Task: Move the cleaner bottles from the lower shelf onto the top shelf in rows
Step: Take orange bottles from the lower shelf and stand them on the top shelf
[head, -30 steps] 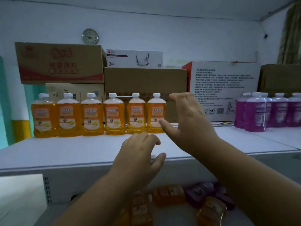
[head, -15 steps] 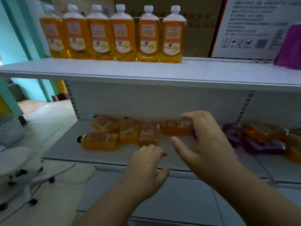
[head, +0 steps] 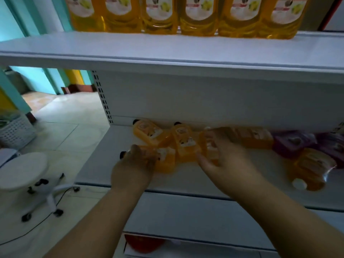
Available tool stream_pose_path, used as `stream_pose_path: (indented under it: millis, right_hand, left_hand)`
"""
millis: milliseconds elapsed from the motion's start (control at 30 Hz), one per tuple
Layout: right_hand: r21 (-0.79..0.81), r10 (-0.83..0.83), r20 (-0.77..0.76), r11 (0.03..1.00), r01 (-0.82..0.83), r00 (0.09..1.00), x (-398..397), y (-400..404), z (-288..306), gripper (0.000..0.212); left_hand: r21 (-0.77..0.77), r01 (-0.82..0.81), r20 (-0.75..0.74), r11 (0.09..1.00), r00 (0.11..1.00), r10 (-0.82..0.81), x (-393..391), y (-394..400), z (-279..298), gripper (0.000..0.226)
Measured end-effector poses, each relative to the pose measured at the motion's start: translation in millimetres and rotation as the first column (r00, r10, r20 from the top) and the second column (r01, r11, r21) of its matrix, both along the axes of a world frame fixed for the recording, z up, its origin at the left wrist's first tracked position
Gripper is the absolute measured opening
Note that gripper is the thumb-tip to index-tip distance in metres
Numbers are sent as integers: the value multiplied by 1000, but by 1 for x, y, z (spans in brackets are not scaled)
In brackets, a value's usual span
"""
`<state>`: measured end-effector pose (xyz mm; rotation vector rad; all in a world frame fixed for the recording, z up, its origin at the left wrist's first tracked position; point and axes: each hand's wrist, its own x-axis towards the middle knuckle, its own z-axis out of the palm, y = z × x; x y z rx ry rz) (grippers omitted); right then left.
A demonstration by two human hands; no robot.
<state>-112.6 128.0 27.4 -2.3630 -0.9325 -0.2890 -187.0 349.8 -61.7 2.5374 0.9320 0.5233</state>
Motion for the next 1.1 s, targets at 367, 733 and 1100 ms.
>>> stream_pose_path:
  millis: [367, 733, 1100]
  right_hand:
    - [-57, 69, -135, 995, -78, 988, 23, 84, -42, 40]
    - [-270, 77, -161, 956, -119, 984, 85, 169, -63, 56]
    - [-533, 164, -128, 820, -208, 978, 63, 207, -89, 103]
  left_hand:
    - [-531, -157, -32, 833, 986, 166, 12, 61, -7, 60]
    - [-806, 310, 555, 505, 693, 460, -36, 42, 17, 52]
    - [-864, 368, 495, 345, 486, 721, -110, 0, 29, 48]
